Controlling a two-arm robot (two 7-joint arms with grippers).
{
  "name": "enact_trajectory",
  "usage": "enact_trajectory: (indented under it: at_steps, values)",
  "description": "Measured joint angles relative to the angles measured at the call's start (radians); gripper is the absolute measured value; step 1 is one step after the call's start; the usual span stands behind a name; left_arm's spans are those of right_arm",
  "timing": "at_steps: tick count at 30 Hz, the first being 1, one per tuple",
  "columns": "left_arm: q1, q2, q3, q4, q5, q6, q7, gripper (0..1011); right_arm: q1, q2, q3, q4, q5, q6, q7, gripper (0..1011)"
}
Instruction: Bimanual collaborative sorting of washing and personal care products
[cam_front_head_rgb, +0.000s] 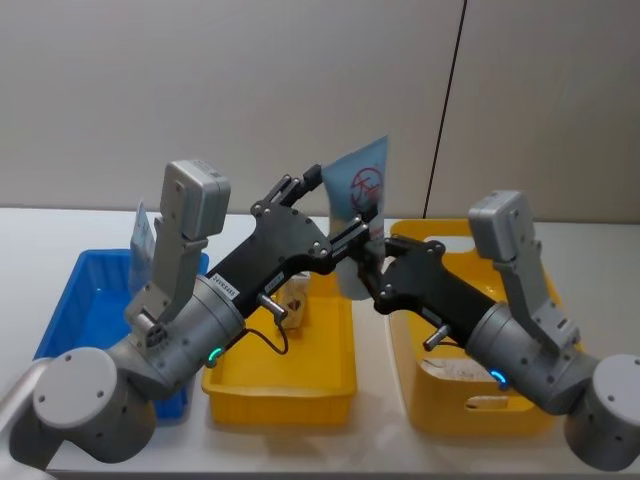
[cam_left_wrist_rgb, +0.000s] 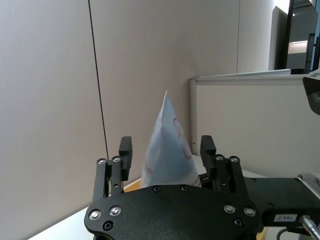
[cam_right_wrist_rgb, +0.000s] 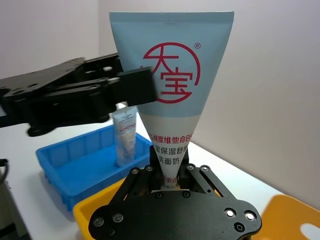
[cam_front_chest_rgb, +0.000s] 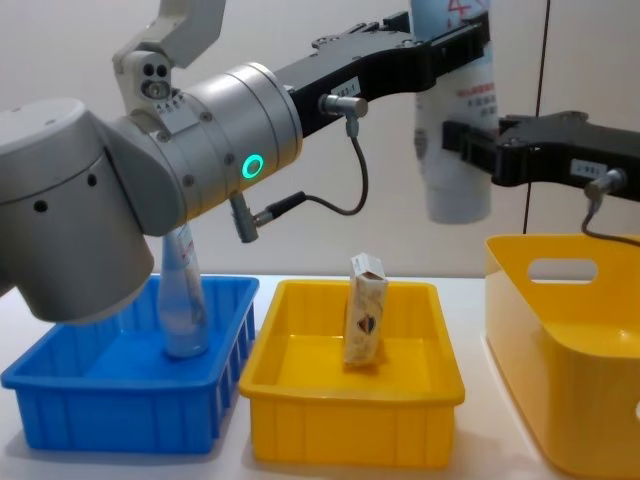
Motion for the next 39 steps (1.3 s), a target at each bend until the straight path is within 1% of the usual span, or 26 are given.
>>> enact_trajectory:
  at_steps: [2, 3, 5, 6, 7, 8, 13, 14, 15, 17, 20, 21, 22, 23, 25, 28, 30, 31, 32, 33, 34, 35, 37, 39]
  values:
    - [0.0, 0.0, 0.0, 0.0, 0.0, 0.0, 0.0, 846, -0.006, 0.0, 0.008, -0.005, 0.0, 0.004, -0.017, 158]
    - [0.0, 0.0, 0.0, 0.0, 0.0, 0.0, 0.0, 863, -0.009, 0.0, 0.011, -0.008, 0.0, 0.006, -0.025, 153]
    - [0.0, 0.0, 0.0, 0.0, 0.0, 0.0, 0.0, 941, -0.017, -0.001, 0.022, -0.015, 0.0, 0.01, -0.042, 141]
    - [0.0, 0.0, 0.0, 0.0, 0.0, 0.0, 0.0, 941, -0.02, 0.0, 0.026, -0.017, 0.0, 0.011, -0.048, 136]
    - [0.0, 0.0, 0.0, 0.0, 0.0, 0.0, 0.0, 977, -0.023, 0.0, 0.029, -0.02, 0.0, 0.012, -0.054, 134]
    - [0.0, 0.0, 0.0, 0.0, 0.0, 0.0, 0.0, 992, -0.03, 0.0, 0.037, -0.024, 0.0, 0.015, -0.07, 129]
    - [0.0, 0.0, 0.0, 0.0, 0.0, 0.0, 0.0, 1001, -0.053, 0.002, 0.065, -0.041, -0.005, 0.023, -0.111, 127]
    - [0.0, 0.0, 0.0, 0.0, 0.0, 0.0, 0.0, 1001, -0.062, 0.003, 0.076, -0.048, -0.008, 0.025, -0.124, 127]
    - [0.0, 0.0, 0.0, 0.0, 0.0, 0.0, 0.0, 1001, -0.062, 0.003, 0.076, -0.048, -0.008, 0.025, -0.124, 127]
    - [0.0, 0.0, 0.0, 0.0, 0.0, 0.0, 0.0, 1001, -0.077, 0.005, 0.095, -0.058, -0.013, 0.03, -0.152, 126]
    - [0.0, 0.0, 0.0, 0.0, 0.0, 0.0, 0.0, 1001, -0.091, 0.007, 0.112, -0.066, -0.018, 0.035, -0.174, 127]
    - [0.0, 0.0, 0.0, 0.0, 0.0, 0.0, 0.0, 1001, -0.1, 0.009, 0.123, -0.07, -0.02, 0.037, -0.187, 127]
    - [0.0, 0.0, 0.0, 0.0, 0.0, 0.0, 0.0, 1001, -0.1, 0.009, 0.123, -0.07, -0.02, 0.037, -0.187, 125]
    - [0.0, 0.0, 0.0, 0.0, 0.0, 0.0, 0.0, 1001, -0.114, 0.011, 0.141, -0.077, -0.025, 0.042, -0.206, 133]
    - [0.0, 0.0, 0.0, 0.0, 0.0, 0.0, 0.0, 1001, -0.118, 0.012, 0.147, -0.078, -0.026, 0.043, -0.212, 180]
    - [0.0, 0.0, 0.0, 0.0, 0.0, 0.0, 0.0, 1001, -0.137, 0.016, 0.176, -0.083, -0.031, 0.05, -0.244, 300]
    - [0.0, 0.0, 0.0, 0.0, 0.0, 0.0, 0.0, 1001, -0.145, 0.018, 0.189, -0.084, -0.034, 0.052, -0.255, 363]
    - [0.0, 0.0, 0.0, 0.0, 0.0, 0.0, 0.0, 1001, -0.153, 0.019, 0.201, -0.084, -0.035, 0.054, -0.268, 416]
    - [0.0, 0.0, 0.0, 0.0, 0.0, 0.0, 0.0, 1001, -0.157, 0.02, 0.209, -0.084, -0.036, 0.055, -0.274, 427]
    - [0.0, 0.0, 0.0, 0.0, 0.0, 0.0, 0.0, 1001, -0.163, 0.022, 0.221, -0.082, -0.038, 0.057, -0.286, 473]
    - [0.0, 0.0, 0.0, 0.0, 0.0, 0.0, 0.0, 1001, -0.163, 0.022, 0.221, -0.082, -0.038, 0.057, -0.286, 485]
    - [0.0, 0.0, 0.0, 0.0, 0.0, 0.0, 0.0, 1001, -0.169, 0.023, 0.233, -0.079, -0.04, 0.059, -0.296, 535]
    - [0.0, 0.0, 0.0, 0.0, 0.0, 0.0, 0.0, 1001, -0.174, 0.024, 0.246, -0.075, -0.041, 0.06, -0.306, 595]
    - [0.0, 0.0, 0.0, 0.0, 0.0, 0.0, 0.0, 1001, -0.183, 0.027, 0.272, -0.063, -0.043, 0.063, -0.327, 657]
